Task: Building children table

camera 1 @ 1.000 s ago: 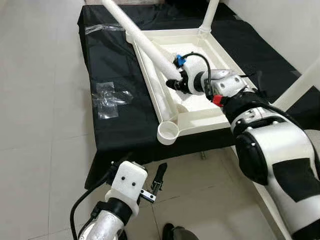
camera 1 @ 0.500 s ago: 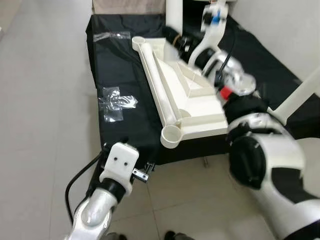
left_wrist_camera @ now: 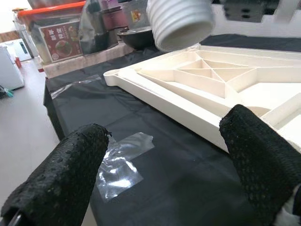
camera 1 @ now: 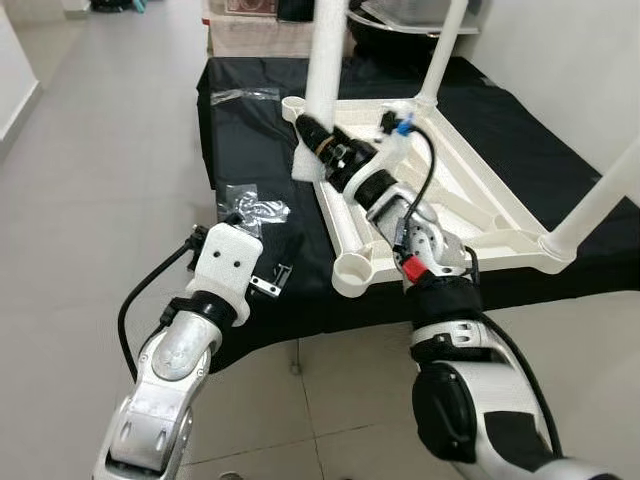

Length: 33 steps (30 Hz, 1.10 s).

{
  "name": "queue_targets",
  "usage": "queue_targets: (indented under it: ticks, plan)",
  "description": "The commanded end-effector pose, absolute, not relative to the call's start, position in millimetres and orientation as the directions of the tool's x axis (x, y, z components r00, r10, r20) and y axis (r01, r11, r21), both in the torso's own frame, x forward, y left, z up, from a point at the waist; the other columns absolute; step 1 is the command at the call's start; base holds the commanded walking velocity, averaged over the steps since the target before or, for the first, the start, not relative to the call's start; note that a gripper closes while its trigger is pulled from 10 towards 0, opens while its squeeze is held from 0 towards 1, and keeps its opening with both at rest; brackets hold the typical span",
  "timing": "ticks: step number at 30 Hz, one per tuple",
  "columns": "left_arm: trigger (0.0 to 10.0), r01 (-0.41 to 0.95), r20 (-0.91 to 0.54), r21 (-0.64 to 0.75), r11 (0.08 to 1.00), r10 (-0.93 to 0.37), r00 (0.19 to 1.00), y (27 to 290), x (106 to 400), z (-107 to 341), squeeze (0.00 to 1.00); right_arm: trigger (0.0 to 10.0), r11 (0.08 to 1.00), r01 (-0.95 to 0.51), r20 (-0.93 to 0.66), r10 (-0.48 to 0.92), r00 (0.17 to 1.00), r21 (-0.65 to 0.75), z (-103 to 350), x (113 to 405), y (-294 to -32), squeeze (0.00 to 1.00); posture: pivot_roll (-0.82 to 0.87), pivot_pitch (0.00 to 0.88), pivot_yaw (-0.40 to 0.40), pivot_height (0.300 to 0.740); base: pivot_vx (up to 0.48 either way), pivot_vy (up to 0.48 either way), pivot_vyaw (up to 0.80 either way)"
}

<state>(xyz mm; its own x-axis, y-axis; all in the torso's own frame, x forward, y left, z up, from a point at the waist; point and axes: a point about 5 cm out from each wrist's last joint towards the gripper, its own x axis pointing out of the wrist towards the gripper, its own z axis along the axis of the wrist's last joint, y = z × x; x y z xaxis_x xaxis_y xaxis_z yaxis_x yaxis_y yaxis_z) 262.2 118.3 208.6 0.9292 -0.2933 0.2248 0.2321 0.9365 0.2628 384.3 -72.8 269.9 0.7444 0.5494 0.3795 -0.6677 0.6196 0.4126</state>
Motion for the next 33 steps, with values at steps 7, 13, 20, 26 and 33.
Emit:
queue_targets:
  ticks: [7,13,20,26,33]
  plan:
    - [10.0,0.264,0.201,0.249,0.932,-0.316,0.927,117,268,205,0.0,0.0,0.536,-0.728,0.416,0.598,0.685,0.427,268,366,-60,0.0,0.09,0.068,-0.068,0.74,0.0,0.0,0.0]
    - [10.0,0.268,0.207,0.247,0.931,-0.32,0.924,116,274,206,0.0,0.0,0.521,-0.737,0.416,0.61,0.674,0.43,266,358,-54,0.0,0.1,0.074,-0.07,0.74,0.0,0.0,0.0]
    - [10.0,0.263,0.221,0.253,0.931,-0.321,0.921,115,282,208,0.0,0.0,0.497,-0.742,0.41,0.623,0.666,0.451,261,344,-48,0.0,0.09,0.078,-0.07,0.74,0.0,0.0,0.0]
    - [10.0,0.225,0.247,0.276,0.934,-0.295,0.923,120,287,212,0.0,0.0,0.484,-0.743,0.392,0.64,0.661,0.463,255,335,-46,0.0,0.09,0.079,-0.068,0.74,0.0,0.0,0.0]
    - [10.0,0.258,0.266,0.283,0.924,-0.334,0.904,116,289,218,0.0,0.0,0.487,-0.727,0.366,0.643,0.673,0.483,249,329,-46,0.0,0.09,0.086,-0.069,0.74,0.0,0.0,0.0]
